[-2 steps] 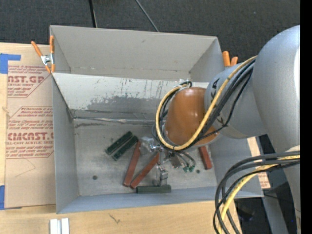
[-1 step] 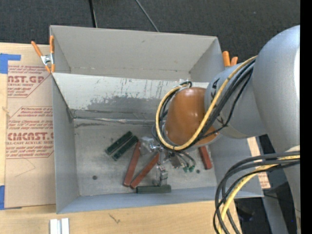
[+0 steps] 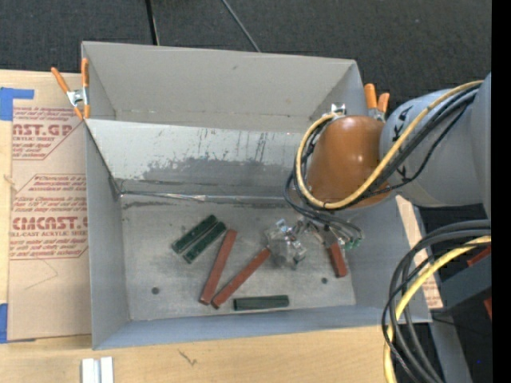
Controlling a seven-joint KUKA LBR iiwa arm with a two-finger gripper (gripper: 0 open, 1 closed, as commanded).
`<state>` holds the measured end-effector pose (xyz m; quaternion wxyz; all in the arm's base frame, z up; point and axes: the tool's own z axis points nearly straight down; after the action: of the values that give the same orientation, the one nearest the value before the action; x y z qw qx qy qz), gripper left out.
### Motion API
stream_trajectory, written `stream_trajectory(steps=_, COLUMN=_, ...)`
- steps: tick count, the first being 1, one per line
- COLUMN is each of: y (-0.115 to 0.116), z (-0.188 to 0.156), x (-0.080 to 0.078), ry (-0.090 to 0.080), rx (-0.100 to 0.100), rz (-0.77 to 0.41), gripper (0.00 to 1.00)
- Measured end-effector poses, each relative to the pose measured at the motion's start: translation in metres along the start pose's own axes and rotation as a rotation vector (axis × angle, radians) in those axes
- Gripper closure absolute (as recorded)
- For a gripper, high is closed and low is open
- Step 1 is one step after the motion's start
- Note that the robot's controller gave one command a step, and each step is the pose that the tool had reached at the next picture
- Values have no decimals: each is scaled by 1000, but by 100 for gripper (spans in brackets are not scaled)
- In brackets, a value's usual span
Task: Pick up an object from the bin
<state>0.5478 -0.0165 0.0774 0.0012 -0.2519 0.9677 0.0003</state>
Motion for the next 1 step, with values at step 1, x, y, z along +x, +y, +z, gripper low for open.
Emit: stream_trajectory(steps=1, y=0, z=0, x=0, ry=0, rx=0, rz=0, gripper=0)
